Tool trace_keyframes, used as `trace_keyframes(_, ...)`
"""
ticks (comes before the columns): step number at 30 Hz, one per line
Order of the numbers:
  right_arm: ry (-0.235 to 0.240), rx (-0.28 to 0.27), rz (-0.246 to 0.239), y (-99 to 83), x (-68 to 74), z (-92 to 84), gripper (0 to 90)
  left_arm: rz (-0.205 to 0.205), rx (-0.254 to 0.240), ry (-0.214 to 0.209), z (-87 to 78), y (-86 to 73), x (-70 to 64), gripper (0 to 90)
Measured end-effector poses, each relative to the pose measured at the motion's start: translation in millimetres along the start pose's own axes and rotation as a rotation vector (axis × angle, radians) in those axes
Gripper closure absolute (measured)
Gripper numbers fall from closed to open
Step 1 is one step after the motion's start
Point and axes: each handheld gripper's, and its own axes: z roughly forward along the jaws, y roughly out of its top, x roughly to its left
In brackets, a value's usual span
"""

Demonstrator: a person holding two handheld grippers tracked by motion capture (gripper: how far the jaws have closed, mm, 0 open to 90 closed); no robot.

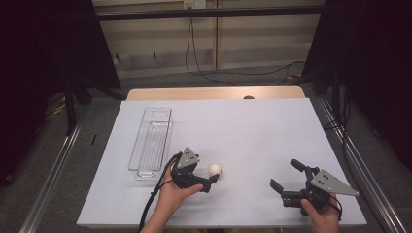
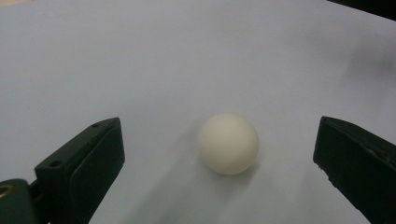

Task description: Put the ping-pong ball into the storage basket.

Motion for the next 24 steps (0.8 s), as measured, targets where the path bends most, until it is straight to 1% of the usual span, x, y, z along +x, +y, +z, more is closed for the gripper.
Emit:
trace_keyframes(4,0.0,0.001,0.002,0.2,0.1,-0.1,0.7,-0.001,0.001,-0.008,2.1,0.7,-0.1,2.2)
trace_keyframes(6,-0.001,-0.002,0.003,0.0,0.1,0.2,0.7,0.004,0.01,0.0,2.5,1.2,0.0,2.2)
trace_keyframes(9,-0.001,0.001,0.0,0.0,-0.1,-0.2,0.7,-0.009,0.0,-0.016,4.5,1.0,-0.2,2.2)
trace_keyframes(10,0.0,0.003,0.0,0.1,-0.2,-0.3,0.7,-0.009,0.003,-0.011,4.8,1.3,-0.4,2.2)
trace_keyframes(11,0.0,0.001,0.001,0.0,-0.2,-0.2,0.7,-0.002,0.009,-0.011,5.3,1.6,-0.2,2.2)
trace_keyframes(12,0.0,0.001,0.0,0.0,-0.1,-0.1,0.7,-0.002,0.015,-0.009,5.7,2.0,-0.7,2.3)
trace_keyframes(15,-0.002,0.001,0.001,-0.1,-0.2,0.1,0.7,-0.002,0.017,-0.02,7.9,2.5,-1.1,2.4)
trace_keyframes(16,-0.002,0.001,0.0,-0.1,-0.2,0.1,0.7,0.009,0.026,-0.021,8.5,2.9,-1.0,2.4)
trace_keyframes(17,0.002,0.002,-0.002,-0.1,-0.3,-0.2,0.7,0.001,0.023,-0.021,9.8,2.8,-1.7,2.5)
trace_keyframes(19,-0.001,0.003,0.003,0.1,-0.2,-0.3,0.7,0.002,0.03,-0.022,11.3,2.9,-1.9,2.5)
trace_keyframes(20,-0.003,0.001,0.004,0.0,-0.2,-0.2,0.7,-0.013,0.027,-0.016,12.5,2.7,-3.0,2.6)
trace_keyframes(21,-0.003,0.003,0.005,0.0,-0.1,-0.4,0.7,0.001,0.041,-0.019,12.9,2.8,-1.9,2.6)
trace_keyframes(22,-0.004,0.001,0.004,0.1,-0.2,-0.3,0.7,-0.008,0.035,-0.018,13.9,2.7,-2.4,2.6)
trace_keyframes(24,-0.003,-0.001,0.0,0.0,-0.4,-0.1,0.7,0.004,0.045,-0.021,14.7,2.6,-1.6,2.7)
